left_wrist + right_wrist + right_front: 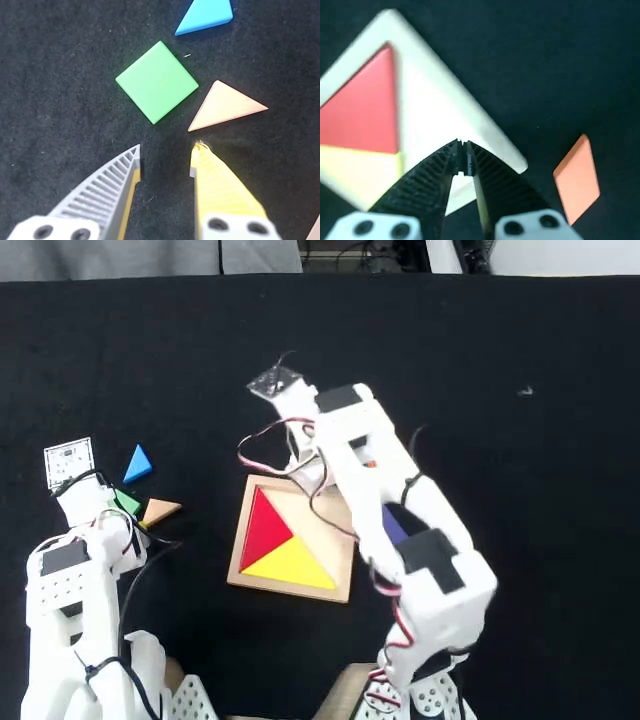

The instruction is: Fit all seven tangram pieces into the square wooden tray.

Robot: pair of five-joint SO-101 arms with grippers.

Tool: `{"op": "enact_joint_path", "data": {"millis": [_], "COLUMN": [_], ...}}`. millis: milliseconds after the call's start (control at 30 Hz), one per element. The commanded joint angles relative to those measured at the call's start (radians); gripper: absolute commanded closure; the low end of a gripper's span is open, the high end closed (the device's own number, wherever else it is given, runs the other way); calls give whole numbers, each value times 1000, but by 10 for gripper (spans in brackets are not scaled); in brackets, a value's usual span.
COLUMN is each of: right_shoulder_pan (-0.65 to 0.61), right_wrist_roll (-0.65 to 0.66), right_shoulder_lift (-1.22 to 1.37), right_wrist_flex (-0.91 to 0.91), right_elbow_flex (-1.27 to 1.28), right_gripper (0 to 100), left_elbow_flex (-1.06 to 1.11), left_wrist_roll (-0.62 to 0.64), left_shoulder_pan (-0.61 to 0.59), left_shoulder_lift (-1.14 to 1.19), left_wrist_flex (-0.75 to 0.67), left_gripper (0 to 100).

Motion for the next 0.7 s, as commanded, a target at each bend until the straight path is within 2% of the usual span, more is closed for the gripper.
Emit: {"op": "enact_joint_path", "data": {"millis": [0,167,333,667], "right_shoulder_pan": [-46,11,100,44], "right_wrist_roll": [8,6,12,5], "right_shoulder_lift": [-119,-74,77,242], "right_wrist_flex": [2,-89,-117,-110], "right_elbow_flex": [87,148,62,-145], "right_gripper": [988,988,988,988], "left_elbow_flex": [-5,7,8,8], "left_wrist_roll": [-9,-9,-8,-5], "left_shoulder_pan": [25,25,25,50], "left_shoulder_lift": [-11,-18,-20,-20], "left_wrist_flex": [-18,-18,-18,-20], "left_gripper": [830,830,830,832]}}
